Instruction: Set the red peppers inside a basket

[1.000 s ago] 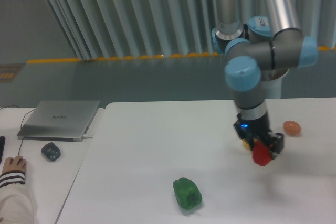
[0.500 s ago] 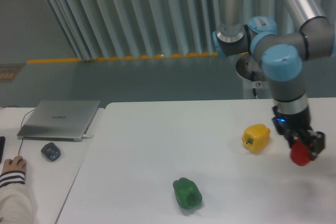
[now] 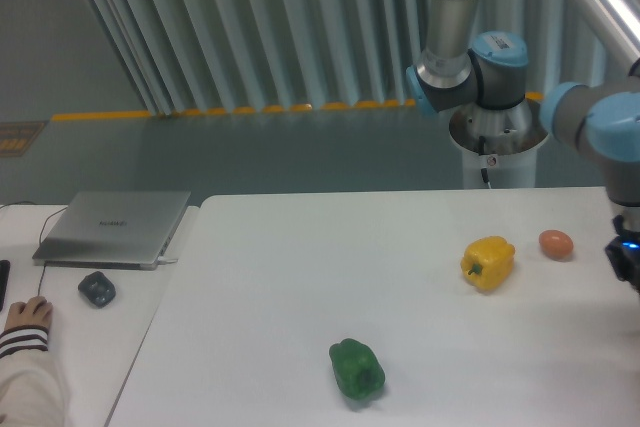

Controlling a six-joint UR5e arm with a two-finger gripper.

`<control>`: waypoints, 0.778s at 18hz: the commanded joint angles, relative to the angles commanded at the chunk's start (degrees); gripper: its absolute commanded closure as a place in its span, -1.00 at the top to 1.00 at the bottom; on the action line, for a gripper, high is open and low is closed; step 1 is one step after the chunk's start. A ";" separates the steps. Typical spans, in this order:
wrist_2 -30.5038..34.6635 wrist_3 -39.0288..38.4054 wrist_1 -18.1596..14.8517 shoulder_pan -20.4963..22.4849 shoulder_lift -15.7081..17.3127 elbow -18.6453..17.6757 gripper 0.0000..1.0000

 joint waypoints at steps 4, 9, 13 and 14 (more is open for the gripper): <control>0.35 -0.87 0.09 1.58 -1.14 -0.09 0.16; 1.41 -1.23 0.44 4.92 -2.28 0.00 0.18; 1.76 -1.75 2.55 4.92 -3.25 -0.61 0.22; 1.76 -2.10 2.55 4.92 -3.25 -0.70 0.22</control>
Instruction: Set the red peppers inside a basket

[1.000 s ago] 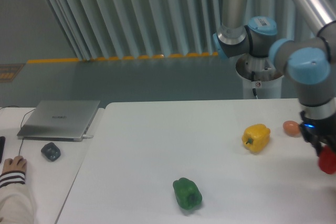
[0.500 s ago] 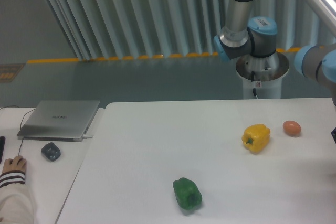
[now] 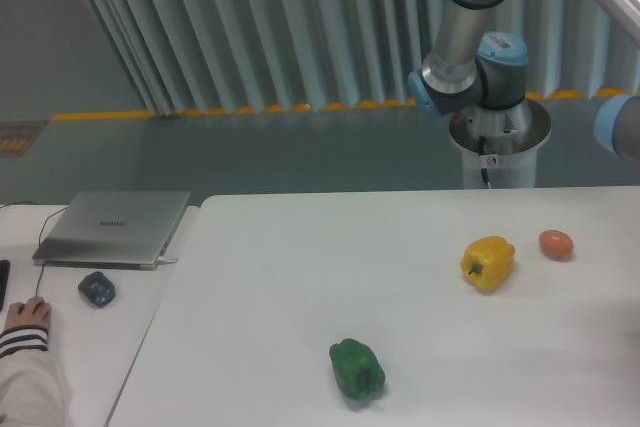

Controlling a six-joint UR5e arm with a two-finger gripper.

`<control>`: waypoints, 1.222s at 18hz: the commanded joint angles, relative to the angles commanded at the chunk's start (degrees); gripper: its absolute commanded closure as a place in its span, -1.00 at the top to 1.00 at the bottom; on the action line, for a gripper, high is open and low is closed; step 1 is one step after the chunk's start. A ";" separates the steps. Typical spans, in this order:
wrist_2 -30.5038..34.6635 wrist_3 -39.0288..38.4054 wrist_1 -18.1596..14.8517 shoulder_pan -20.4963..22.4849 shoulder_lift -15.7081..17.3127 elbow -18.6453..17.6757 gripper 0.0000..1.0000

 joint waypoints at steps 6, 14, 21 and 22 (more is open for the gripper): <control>0.00 -4.65 0.26 -0.09 -1.14 -0.09 0.31; 0.00 -4.66 0.18 -0.44 -0.79 -1.05 1.00; -0.61 -3.26 -0.70 -0.18 1.13 -2.02 1.00; -0.62 -2.30 -0.70 -0.35 1.66 -3.07 1.00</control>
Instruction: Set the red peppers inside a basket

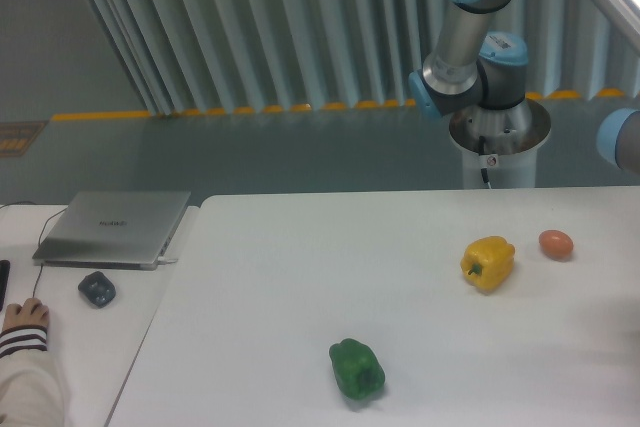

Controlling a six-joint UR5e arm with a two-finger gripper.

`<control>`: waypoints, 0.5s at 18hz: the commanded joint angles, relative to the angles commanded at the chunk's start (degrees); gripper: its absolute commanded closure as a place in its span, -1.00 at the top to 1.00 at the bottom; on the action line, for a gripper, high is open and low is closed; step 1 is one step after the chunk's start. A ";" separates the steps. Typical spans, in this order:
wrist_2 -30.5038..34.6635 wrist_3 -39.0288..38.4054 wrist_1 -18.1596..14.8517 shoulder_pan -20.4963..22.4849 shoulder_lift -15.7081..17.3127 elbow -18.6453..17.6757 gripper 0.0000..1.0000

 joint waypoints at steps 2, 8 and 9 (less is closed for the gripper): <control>-0.09 0.97 0.00 -0.79 0.97 -1.59 1.00; 0.00 3.42 0.09 -3.60 2.90 -4.31 1.00; -0.09 6.66 0.00 -3.87 2.99 -4.32 1.00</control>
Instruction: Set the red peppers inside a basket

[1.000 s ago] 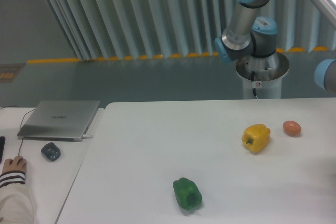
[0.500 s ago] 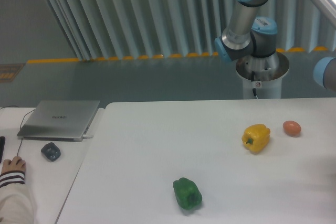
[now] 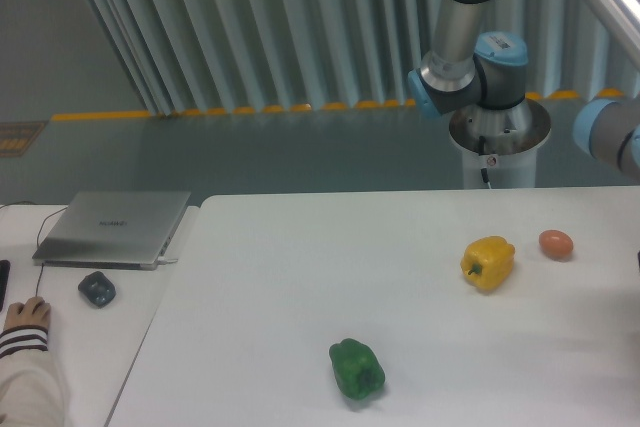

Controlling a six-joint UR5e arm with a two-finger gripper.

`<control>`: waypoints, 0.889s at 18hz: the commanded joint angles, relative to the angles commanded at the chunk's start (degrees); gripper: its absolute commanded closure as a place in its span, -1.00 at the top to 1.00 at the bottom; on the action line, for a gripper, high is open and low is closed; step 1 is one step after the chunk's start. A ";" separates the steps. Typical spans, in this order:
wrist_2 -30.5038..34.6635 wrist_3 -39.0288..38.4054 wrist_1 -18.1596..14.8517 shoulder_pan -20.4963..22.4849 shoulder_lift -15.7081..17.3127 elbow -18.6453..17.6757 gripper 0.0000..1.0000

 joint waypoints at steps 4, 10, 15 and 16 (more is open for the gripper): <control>-4.20 4.94 -6.92 0.44 2.19 0.00 1.00; -5.27 15.10 -12.55 -1.93 2.81 -0.09 1.00; -10.46 17.43 -18.37 -5.09 5.80 -1.31 1.00; -8.72 17.61 -17.93 -6.23 6.58 -2.45 1.00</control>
